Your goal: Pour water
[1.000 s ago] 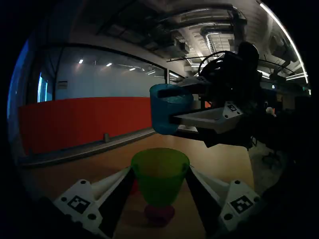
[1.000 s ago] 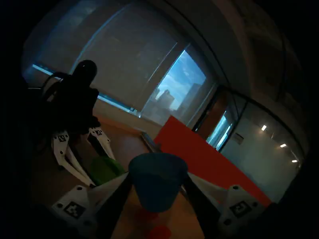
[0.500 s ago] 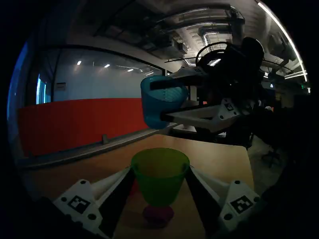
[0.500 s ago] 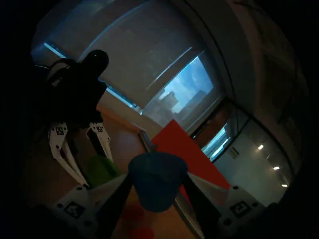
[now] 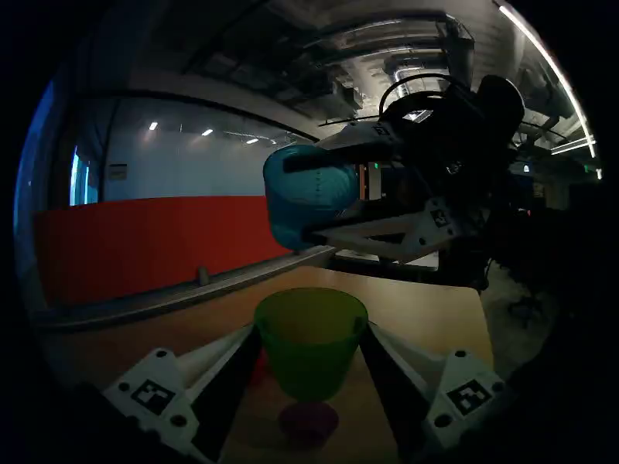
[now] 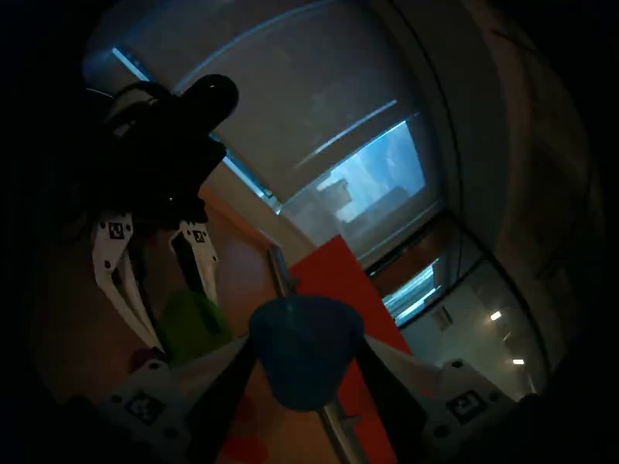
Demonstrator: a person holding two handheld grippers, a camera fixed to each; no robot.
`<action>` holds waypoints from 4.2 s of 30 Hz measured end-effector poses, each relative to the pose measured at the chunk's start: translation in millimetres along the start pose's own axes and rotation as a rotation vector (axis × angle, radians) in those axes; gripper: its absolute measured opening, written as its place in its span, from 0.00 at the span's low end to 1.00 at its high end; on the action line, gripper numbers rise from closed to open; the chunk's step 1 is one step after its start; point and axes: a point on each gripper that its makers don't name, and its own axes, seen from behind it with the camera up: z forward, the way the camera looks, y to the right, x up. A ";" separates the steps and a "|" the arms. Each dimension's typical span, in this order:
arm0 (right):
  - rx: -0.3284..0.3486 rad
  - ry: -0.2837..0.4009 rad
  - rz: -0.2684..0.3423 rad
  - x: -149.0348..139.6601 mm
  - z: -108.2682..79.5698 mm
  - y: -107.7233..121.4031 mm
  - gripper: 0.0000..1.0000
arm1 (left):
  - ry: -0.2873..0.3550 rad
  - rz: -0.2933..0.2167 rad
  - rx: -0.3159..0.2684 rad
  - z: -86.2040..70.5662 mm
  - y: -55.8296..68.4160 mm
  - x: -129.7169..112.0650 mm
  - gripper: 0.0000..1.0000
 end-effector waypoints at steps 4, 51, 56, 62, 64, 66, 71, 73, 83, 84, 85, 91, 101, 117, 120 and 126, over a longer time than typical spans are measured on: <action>-0.002 -0.003 -0.037 0.7 2.6 2.3 0.89 | 0.004 0.001 0.001 1.1 -0.7 1.2 0.86; -0.063 -0.034 -0.353 6.5 11.4 19.5 0.89 | 0.009 0.014 -0.009 5.5 -3.4 6.1 0.86; -0.065 -0.035 -0.377 6.5 11.4 20.4 0.89 | 0.008 0.015 -0.012 6.2 -3.3 6.6 0.86; -0.072 -0.034 -0.398 8.1 12.0 22.8 0.89 | 0.006 0.017 -0.013 7.1 -2.2 5.7 0.86; -0.073 -0.034 -0.407 8.5 12.1 23.2 0.89 | 0.005 0.017 -0.014 7.5 -1.8 5.1 0.86; -0.074 -0.034 -0.416 8.7 11.9 23.4 0.89 | 0.003 0.017 -0.014 7.9 -1.6 4.5 0.86; -0.075 -0.035 -0.440 9.0 11.1 23.8 0.89 | 0.002 0.018 -0.015 8.9 -1.2 4.2 0.86; -0.076 -0.035 -0.451 9.2 10.8 24.1 0.89 | 0.003 0.018 -0.016 9.2 -0.9 4.4 0.86; -0.087 -0.041 -0.511 9.3 10.5 27.8 0.89 | 0.006 0.018 -0.016 10.7 -0.5 5.3 0.86; -0.088 -0.040 -0.517 9.6 10.7 28.0 0.89 | 0.006 0.018 -0.017 10.8 -0.5 5.3 0.86; -0.088 -0.040 -0.522 10.0 10.8 28.0 0.89 | 0.006 0.018 -0.016 10.8 -0.5 5.3 0.86; -0.092 -0.039 -0.555 12.5 10.6 29.9 0.89 | 0.008 0.018 -0.016 10.9 -0.5 6.8 0.86; -0.101 -0.040 -0.623 18.0 10.2 33.9 0.89 | 0.011 0.014 -0.016 12.3 -0.4 5.8 0.86; -0.101 -0.048 -0.730 20.0 9.9 30.5 0.89 | 0.017 0.013 -0.016 11.8 -0.6 9.9 0.86; -0.098 -0.050 -0.733 19.2 9.9 29.2 0.89 | 0.017 0.012 -0.018 12.1 -0.3 9.4 0.86; -0.099 -0.046 -0.714 20.2 9.4 30.1 0.89 | 0.017 0.013 -0.017 12.2 -1.3 9.9 0.86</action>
